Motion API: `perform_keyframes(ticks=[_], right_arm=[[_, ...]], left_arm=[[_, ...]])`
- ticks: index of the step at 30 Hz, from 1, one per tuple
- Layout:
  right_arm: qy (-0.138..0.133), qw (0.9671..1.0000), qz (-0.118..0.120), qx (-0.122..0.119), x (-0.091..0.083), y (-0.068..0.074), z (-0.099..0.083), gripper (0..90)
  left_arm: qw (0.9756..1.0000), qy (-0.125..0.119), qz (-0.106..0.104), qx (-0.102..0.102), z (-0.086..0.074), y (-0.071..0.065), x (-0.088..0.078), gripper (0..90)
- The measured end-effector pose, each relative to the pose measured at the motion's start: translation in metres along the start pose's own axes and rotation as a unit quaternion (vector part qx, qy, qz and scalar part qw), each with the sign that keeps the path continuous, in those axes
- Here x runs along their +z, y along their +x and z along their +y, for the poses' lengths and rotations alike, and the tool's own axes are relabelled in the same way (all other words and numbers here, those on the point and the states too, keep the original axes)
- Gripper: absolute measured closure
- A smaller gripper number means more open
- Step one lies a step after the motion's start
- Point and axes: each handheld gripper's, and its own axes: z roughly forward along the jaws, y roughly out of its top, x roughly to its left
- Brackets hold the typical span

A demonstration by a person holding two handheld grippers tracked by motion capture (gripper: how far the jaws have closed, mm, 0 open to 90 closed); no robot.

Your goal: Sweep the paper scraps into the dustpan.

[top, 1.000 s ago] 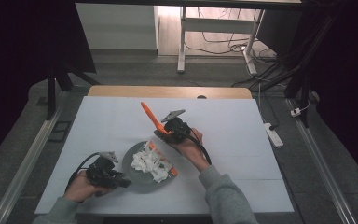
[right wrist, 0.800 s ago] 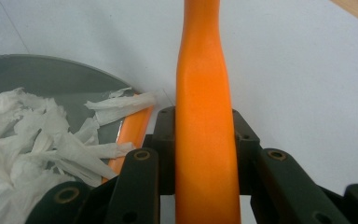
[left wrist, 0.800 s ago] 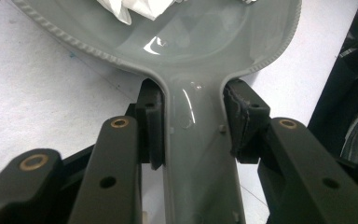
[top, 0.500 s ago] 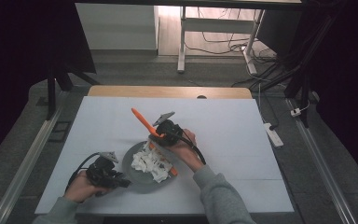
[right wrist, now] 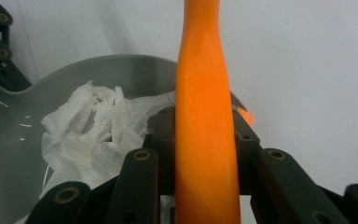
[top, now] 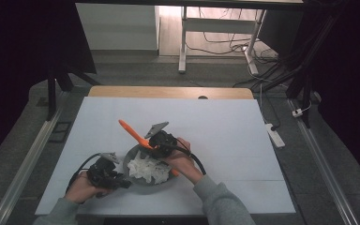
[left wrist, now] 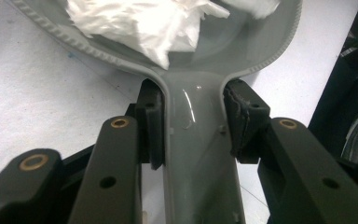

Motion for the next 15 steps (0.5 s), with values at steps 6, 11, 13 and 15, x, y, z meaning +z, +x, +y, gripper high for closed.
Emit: perform_keyframes(ticks=[6,11,13,15], right_arm=[[-0.024,0.9993,-0.015,0.025,-0.018,-0.012,-0.004,70.6],[-0.043,0.9967,-0.04,0.057,-0.035,-0.024,-0.014,70.6],[-0.047,0.9954,-0.048,0.068,-0.041,-0.029,-0.018,70.6],[-0.044,0.9945,-0.054,0.079,-0.045,-0.034,-0.025,70.6]], left_arm=[[1.0,0.0,0.0,0.0,0.0,0.0,0.0,61.6],[1.0,0.0,0.0,0.0,0.0,0.0,0.0,61.6],[1.0,-0.001,0.0,0.0,0.0,0.0,0.0,61.6],[1.0,-0.001,0.0,0.0,0.0,0.0,0.0,61.6]])
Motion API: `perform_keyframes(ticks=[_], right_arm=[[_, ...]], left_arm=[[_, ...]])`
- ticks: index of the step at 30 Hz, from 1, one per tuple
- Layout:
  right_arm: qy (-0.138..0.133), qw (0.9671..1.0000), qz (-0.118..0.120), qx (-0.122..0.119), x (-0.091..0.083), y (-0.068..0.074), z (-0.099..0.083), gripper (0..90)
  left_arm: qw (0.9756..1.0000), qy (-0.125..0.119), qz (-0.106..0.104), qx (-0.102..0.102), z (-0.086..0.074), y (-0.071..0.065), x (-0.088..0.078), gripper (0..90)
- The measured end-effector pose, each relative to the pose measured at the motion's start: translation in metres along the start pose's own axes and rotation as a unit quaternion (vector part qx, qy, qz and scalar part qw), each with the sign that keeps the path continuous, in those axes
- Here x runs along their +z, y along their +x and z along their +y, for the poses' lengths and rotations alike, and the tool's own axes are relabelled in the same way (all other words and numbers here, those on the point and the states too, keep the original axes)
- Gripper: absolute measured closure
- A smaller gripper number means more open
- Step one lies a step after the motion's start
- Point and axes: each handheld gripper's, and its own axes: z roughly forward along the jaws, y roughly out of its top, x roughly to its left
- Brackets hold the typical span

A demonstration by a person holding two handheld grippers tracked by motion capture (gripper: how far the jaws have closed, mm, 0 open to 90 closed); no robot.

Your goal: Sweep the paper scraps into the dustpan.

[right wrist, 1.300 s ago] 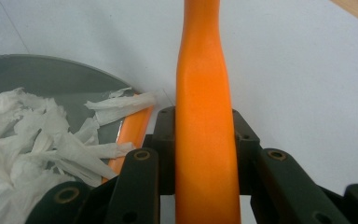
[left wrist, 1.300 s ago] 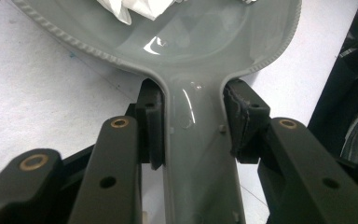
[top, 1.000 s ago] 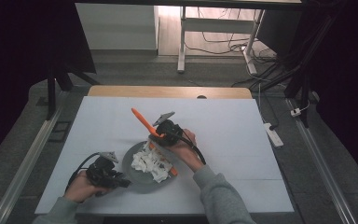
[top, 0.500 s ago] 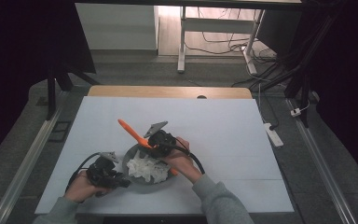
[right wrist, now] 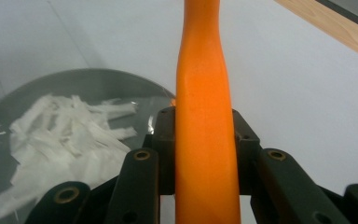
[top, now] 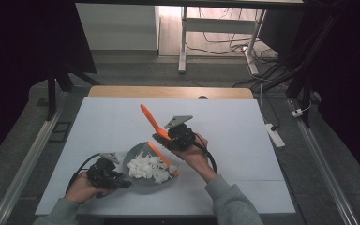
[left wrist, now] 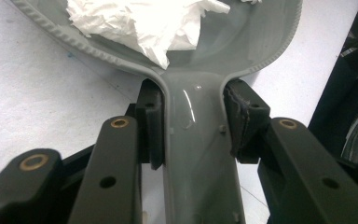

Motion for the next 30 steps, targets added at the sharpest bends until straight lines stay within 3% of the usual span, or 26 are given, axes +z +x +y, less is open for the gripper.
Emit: perform_keyframes(ticks=[8,14,20,23,30], right_arm=[[0.036,0.9985,-0.025,0.034,-0.004,-0.019,-0.028,70.6],[0.049,0.9971,-0.034,0.048,-0.002,-0.022,-0.04,70.6],[0.06,0.9968,-0.03,0.043,0.003,-0.01,-0.037,70.6],[0.055,0.9974,-0.01,0.046,0.006,-0.002,-0.035,70.7],[0.053,0.9976,0.007,0.043,0.015,0.017,-0.028,70.6]], left_arm=[[1.0,-0.001,0.0,0.0,0.0,0.0,0.0,61.6],[1.0,-0.002,0.0,-0.001,0.0,-0.001,0.0,61.6],[1.0,-0.002,0.001,-0.001,0.0,-0.001,0.0,61.6],[1.0,-0.001,0.0,-0.001,0.0,-0.001,0.0,61.6],[1.0,-0.001,0.001,-0.001,0.0,-0.001,0.0,61.6]])
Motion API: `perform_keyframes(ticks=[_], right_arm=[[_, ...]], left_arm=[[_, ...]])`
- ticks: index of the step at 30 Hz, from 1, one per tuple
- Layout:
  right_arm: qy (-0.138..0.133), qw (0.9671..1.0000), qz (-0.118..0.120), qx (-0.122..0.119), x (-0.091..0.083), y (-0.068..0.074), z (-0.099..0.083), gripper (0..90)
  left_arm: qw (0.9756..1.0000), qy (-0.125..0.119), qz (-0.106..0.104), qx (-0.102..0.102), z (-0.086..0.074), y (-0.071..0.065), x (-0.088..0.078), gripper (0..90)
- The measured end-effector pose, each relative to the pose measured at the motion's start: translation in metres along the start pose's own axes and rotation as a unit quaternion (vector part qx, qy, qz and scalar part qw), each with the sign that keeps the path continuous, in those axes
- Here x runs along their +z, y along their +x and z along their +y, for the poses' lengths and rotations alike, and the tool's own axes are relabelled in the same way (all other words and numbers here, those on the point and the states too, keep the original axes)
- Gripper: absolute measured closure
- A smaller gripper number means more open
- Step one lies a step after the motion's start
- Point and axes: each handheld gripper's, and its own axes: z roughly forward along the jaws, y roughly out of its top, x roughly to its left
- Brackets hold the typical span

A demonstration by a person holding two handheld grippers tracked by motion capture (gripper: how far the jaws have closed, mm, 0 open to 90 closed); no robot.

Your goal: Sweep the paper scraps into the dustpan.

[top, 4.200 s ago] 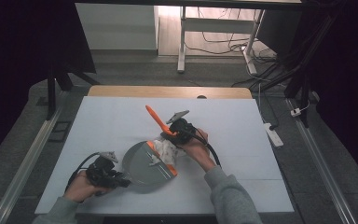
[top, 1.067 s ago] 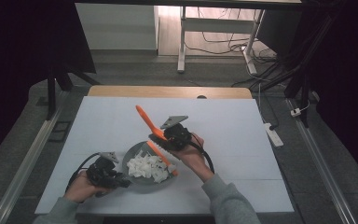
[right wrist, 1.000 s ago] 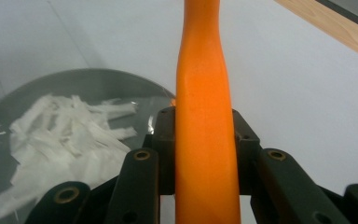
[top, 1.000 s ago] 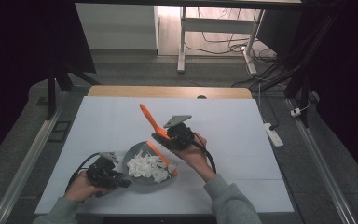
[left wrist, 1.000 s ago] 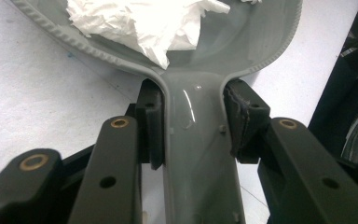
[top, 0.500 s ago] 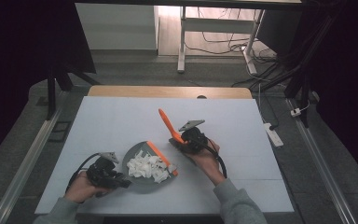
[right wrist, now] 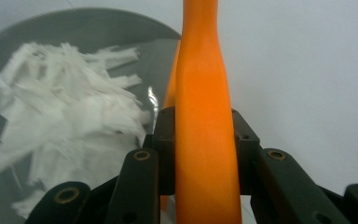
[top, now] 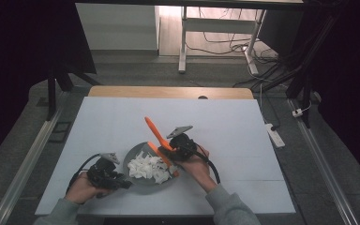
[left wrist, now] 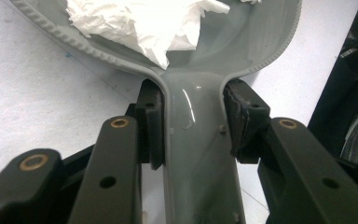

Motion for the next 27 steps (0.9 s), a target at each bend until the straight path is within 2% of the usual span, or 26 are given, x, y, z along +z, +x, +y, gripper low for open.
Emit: perform_keyframes(ticks=[8,13,15,18,27], right_arm=[[-0.026,0.9994,0.025,-0.002,0.009,0.022,0.015,70.6],[-0.039,0.9974,0.056,-0.023,0.012,0.04,0.027,70.6],[-0.05,0.9967,0.054,-0.033,0.008,0.044,0.03,70.6],[-0.057,0.9969,0.04,-0.037,0.003,0.042,0.032,70.6],[-0.064,0.9976,0.018,-0.019,-0.009,0.022,0.027,70.6]], left_arm=[[1.0,0.001,-0.001,0.0,0.0,0.0,0.001,61.6],[1.0,0.001,-0.001,0.0,0.0,0.0,0.001,61.6],[1.0,0.001,-0.001,0.001,0.0,0.0,0.001,61.6],[1.0,0.0,-0.001,0.001,0.0,0.0,0.001,61.6],[1.0,0.0,0.0,0.0,0.0,0.0,0.001,61.6]])
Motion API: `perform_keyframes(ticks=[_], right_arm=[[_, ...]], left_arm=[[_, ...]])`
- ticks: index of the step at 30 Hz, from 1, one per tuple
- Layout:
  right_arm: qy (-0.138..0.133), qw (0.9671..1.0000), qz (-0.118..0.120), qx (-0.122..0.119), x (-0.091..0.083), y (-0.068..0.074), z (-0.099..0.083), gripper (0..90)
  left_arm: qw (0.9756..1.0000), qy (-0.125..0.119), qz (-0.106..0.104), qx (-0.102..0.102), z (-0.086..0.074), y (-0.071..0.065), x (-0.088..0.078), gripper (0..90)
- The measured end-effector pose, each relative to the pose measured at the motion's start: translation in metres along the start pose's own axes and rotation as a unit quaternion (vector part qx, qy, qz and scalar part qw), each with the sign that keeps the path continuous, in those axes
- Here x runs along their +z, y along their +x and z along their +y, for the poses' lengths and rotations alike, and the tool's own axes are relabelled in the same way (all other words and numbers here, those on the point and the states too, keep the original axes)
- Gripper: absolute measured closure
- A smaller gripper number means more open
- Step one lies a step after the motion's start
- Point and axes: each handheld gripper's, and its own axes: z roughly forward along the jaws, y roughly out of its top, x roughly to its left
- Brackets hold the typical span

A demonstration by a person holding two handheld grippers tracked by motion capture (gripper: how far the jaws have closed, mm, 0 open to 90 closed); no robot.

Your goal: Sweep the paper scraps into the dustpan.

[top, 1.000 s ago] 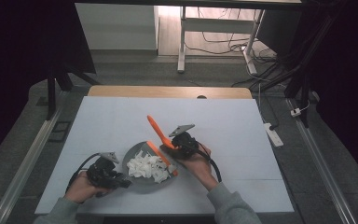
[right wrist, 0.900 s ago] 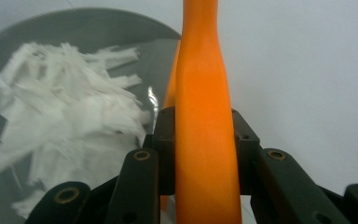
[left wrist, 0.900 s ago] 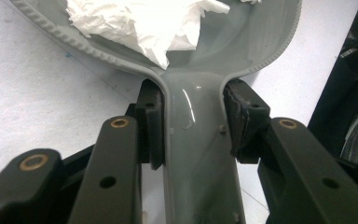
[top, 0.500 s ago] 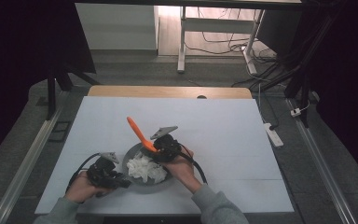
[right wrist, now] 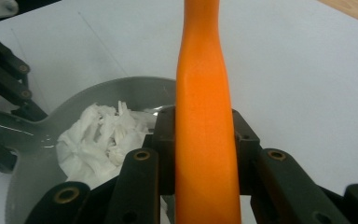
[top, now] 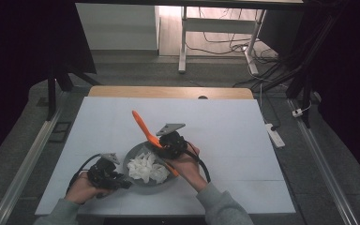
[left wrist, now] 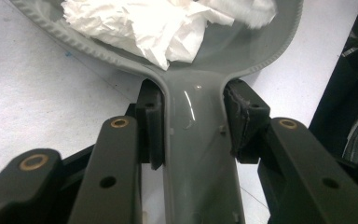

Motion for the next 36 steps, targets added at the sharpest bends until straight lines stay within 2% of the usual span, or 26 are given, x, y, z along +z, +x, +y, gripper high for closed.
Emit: perform_keyframes(ticks=[8,21,36], right_arm=[[-0.003,0.9999,-0.012,0.005,-0.006,-0.008,-0.003,70.6],[-0.008,0.9997,-0.017,0.015,-0.016,-0.019,-0.007,70.6],[-0.025,0.9992,-0.023,0.02,-0.043,-0.034,-0.022,70.6]], left_arm=[[1.0,-0.003,0.001,0.002,0.0,0.0,0.0,61.6],[1.0,-0.006,0.001,0.003,-0.001,0.0,-0.001,61.6],[0.9997,-0.024,0.006,0.005,-0.001,-0.001,-0.004,61.6]])
